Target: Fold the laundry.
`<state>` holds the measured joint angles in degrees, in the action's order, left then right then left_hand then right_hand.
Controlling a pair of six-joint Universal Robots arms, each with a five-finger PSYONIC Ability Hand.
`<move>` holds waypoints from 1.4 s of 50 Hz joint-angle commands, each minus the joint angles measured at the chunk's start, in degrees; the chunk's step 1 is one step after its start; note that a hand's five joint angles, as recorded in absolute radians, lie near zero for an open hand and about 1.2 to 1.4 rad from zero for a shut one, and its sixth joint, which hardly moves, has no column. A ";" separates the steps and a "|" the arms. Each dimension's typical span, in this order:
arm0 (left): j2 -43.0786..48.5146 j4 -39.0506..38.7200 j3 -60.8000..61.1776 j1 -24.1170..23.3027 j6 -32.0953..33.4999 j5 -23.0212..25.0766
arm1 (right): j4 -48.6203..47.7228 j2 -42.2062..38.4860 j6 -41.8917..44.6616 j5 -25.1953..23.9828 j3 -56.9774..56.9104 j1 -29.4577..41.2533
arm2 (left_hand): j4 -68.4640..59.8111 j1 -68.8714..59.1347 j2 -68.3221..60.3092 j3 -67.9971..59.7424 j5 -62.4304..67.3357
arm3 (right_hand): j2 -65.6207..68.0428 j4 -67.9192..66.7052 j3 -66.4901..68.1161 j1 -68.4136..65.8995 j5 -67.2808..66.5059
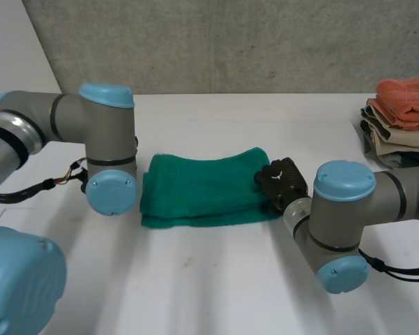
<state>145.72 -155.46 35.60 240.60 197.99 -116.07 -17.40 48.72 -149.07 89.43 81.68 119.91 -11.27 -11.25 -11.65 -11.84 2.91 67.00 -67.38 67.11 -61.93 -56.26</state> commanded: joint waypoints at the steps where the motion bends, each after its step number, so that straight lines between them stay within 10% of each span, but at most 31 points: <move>1: -7.27 -1.34 7.89 -1.10 -2.33 2.86 | 2.01 4.27 0.09 0.57 4.52 -2.57 | 1.27 1.25 1.65 1.84 -2.91 | 13.00 -12.62 12.89 -18.07 -13.74; 12: -14.93 -1.69 16.78 -1.54 -5.15 8.13 | 2.63 11.93 17.13 -0.22 9.64 -15.24 | 1.27 1.25 1.65 1.84 -2.91 | 13.00 -12.62 12.89 -18.07 -13.74; 30: -19.15 -3.45 18.90 -1.19 -10.43 11.12 | -17.41 8.24 16.97 -17.55 16.49 8.58 | 1.27 1.25 1.65 1.84 -2.91 | 13.00 -12.62 12.89 -18.07 -13.74; 32: -19.41 -3.54 18.81 -1.19 -10.69 11.74 | -16.97 9.20 16.18 -17.45 17.37 8.49 | 1.27 1.25 1.65 1.84 -2.91 | -0.53 0.91 -0.64 -4.53 -0.21; 34: -19.42 -3.71 18.46 -1.28 -10.95 12.53 | -17.06 12.09 11.89 -17.54 18.69 7.27 | 1.27 1.25 1.65 1.84 -2.91 | -42.06 42.44 -42.17 37.00 41.32; 37: -19.07 -4.59 16.71 -1.63 -11.04 13.49 | -16.53 16.48 2.25 -17.02 18.43 3.41 | 1.27 1.25 1.65 1.84 -2.91 | -57.00 57.38 -57.11 51.93 56.26; 43: -16.35 -5.73 9.77 -5.48 -11.04 16.30 | -7.34 22.56 -18.41 -14.12 15.98 -4.23 | 1.27 1.25 1.65 1.84 -2.91 | -57.00 57.38 -57.11 51.93 56.26; 54: -4.75 -0.56 -4.47 -14.63 -12.62 22.64 | 13.87 17.21 -25.22 -14.11 2.71 -11.54 | 1.27 1.25 1.65 1.84 -2.91 | -57.00 57.38 -57.11 51.93 56.26; 70: 5.72 11.75 -10.20 -15.17 -14.83 6.92 | 33.21 -2.29 -22.34 -22.55 -19.18 -8.56 | 1.27 1.25 1.65 1.84 -2.91 | -57.00 57.38 -57.11 51.93 56.26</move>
<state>150.02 -145.46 23.77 223.96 181.54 -102.89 11.22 52.67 -175.67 68.57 67.79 109.07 -11.27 -11.26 -11.65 -11.84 2.91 12.29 -12.36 11.82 -12.98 -2.82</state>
